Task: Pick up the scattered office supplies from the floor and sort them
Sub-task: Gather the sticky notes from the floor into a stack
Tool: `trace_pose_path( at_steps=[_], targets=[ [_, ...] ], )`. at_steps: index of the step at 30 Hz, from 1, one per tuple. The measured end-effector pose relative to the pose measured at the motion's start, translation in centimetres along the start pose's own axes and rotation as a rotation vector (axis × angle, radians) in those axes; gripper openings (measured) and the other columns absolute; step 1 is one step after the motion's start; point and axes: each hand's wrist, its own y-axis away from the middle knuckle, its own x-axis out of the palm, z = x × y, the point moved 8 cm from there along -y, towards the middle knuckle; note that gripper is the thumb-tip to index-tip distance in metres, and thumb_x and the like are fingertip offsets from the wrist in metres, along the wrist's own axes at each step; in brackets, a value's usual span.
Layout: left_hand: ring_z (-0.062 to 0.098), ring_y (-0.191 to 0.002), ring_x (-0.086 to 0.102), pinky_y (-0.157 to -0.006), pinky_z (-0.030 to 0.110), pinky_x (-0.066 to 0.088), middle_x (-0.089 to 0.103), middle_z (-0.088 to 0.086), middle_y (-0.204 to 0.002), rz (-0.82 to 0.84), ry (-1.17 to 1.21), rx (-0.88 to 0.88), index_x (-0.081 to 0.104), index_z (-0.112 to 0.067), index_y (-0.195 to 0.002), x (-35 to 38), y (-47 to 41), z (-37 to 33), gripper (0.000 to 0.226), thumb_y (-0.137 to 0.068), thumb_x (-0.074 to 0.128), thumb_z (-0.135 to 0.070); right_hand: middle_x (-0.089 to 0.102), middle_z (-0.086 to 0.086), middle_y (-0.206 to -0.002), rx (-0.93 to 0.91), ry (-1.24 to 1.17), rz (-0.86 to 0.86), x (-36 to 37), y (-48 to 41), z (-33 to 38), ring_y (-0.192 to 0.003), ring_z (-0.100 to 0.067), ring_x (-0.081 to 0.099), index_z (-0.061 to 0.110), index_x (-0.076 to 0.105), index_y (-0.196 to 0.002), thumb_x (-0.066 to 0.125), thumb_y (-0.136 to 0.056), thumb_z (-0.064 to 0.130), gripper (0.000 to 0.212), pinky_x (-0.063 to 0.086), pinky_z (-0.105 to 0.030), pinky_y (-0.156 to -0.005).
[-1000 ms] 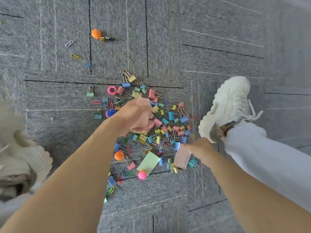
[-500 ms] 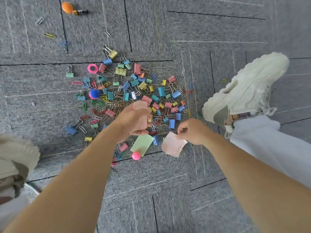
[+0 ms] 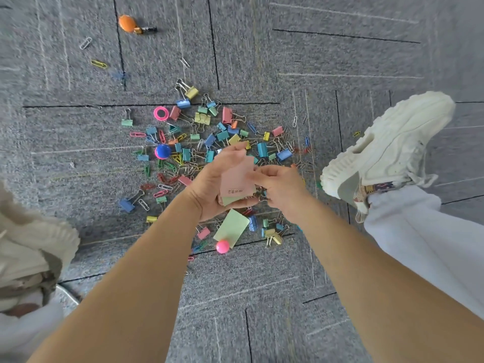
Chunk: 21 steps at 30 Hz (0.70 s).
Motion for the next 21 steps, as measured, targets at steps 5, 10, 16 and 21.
trace_pose_path(
  at_steps=[5, 10, 16, 21],
  targets=[
    [0.036, -0.101, 0.062, -0.085, 0.059, 0.054, 0.065, 0.014, -0.112, -0.061, -0.010, 0.053, 0.054, -0.023, -0.100, -1.9, 0.3, -1.5, 0.022, -0.080, 0.060, -0.015, 0.049, 0.008, -0.055, -0.061, 0.125, -0.138, -0.6, 0.0, -0.3, -0.046, -0.012, 0.034, 0.006, 0.065, -0.086, 0.061, -0.092, 0.047, 0.042, 0.028, -0.025, -0.046],
    [0.039, -0.100, 0.065, -0.086, 0.068, 0.050, 0.066, 0.016, -0.108, -0.112, 0.037, 0.051, 0.053, -0.027, -0.111, -4.8, 0.9, -1.8, 0.048, -0.076, 0.044, 0.005, 0.067, -0.001, -0.101, -0.157, 0.969, 0.075, 2.8, 0.9, -4.2, -0.082, -0.019, 0.063, 0.018, 0.066, -0.110, 0.060, -0.092, 0.046, 0.033, 0.049, -0.031, -0.068],
    [0.038, -0.102, 0.069, -0.083, 0.063, 0.053, 0.071, 0.018, -0.114, -0.185, -0.034, 0.030, 0.050, -0.036, -0.134, -6.1, 1.2, -1.9, 0.078, -0.080, 0.030, 0.017, 0.067, -0.001, -0.091, -0.172, 1.207, 0.021, 5.2, 0.6, -5.2, -0.084, -0.024, 0.066, 0.022, 0.060, -0.100, 0.066, -0.088, 0.037, 0.020, 0.055, -0.037, -0.074],
    [0.031, -0.093, 0.071, -0.082, 0.055, 0.055, 0.072, 0.013, -0.107, -0.271, -0.101, 0.029, 0.055, -0.032, -0.128, -6.4, 1.6, -2.3, 0.054, -0.089, 0.045, 0.004, 0.063, 0.005, -0.068, -0.057, 0.897, 0.210, 3.9, 0.3, -3.5, -0.051, -0.007, 0.052, 0.023, 0.063, -0.069, 0.080, -0.079, 0.028, 0.020, 0.047, -0.025, -0.052]
  ],
)
